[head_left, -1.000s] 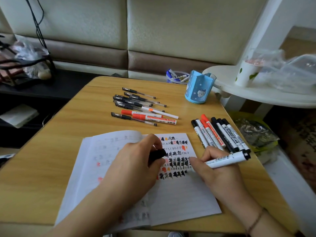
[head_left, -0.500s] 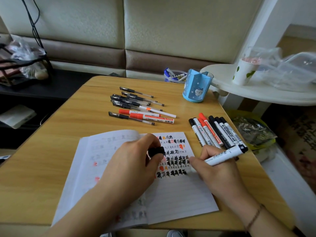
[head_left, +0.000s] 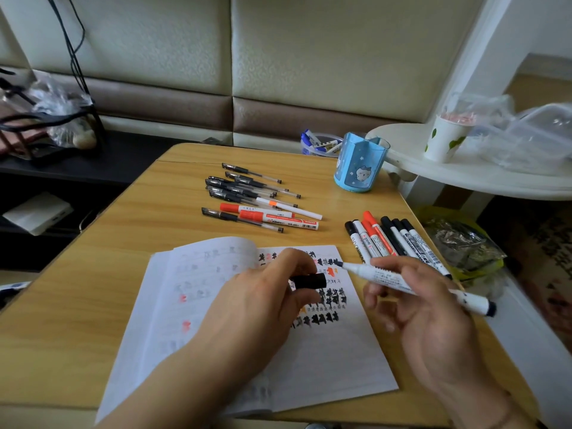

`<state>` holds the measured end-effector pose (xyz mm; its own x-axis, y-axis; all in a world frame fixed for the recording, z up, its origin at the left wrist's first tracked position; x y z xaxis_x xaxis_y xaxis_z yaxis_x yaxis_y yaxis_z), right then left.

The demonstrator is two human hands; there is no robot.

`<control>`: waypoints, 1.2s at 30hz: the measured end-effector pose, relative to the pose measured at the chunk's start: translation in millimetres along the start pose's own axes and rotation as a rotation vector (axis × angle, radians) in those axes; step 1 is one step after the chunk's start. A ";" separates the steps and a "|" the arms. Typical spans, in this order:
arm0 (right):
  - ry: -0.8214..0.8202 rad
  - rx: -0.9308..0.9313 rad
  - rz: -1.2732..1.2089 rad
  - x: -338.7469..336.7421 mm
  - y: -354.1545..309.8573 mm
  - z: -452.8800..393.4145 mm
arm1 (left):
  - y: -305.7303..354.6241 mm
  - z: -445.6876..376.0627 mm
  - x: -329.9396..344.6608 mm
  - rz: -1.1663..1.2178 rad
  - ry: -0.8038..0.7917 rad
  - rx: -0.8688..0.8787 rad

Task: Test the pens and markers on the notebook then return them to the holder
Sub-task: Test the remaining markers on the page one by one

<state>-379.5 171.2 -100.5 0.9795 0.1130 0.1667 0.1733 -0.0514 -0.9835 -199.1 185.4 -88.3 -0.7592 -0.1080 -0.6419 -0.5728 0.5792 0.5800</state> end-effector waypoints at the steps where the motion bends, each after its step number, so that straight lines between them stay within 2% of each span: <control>1: 0.009 -0.002 -0.017 -2.1 0.3 0.4 | 0.3 -0.2 -1.1 0.024 0.014 0.005; 5: 0.020 0.004 -0.008 -1.5 0.0 1.8 | 3.1 -0.6 -4.9 0.097 0.043 0.027; 14: -0.134 0.023 0.025 12.5 -3.7 6.1 | 20.4 -1.4 -8.0 0.198 0.036 0.166; 20: -0.166 -0.030 0.005 33.9 -8.9 15.3 | 29.3 -0.2 -7.2 0.222 0.073 0.190; 24: -0.063 -0.155 -0.056 39.9 -19.7 29.2 | 43.7 -2.1 -10.6 0.280 0.151 0.169; 27: -0.001 -0.217 -0.045 41.1 -23.4 35.6 | 54.9 -4.1 -10.1 0.322 0.133 0.195; 36: 0.066 -0.445 0.249 42.0 -35.9 47.6 | 49.5 -3.3 0.1 0.418 0.024 0.182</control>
<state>-349.4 225.0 -61.5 0.9985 -0.0190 -0.0509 -0.0537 -0.4874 -0.8715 -228.6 211.5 -58.1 -0.9217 0.1476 -0.3588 -0.1541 0.7093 0.6878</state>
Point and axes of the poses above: each hand's wrist, its own z-axis away from the middle knuckle, its own x-axis out of the palm, y = z × x, the point moved 8 cm from there along -z, towards the middle knuckle, and after that the axes turned 10 degrees about x, right-handed, at the moved point
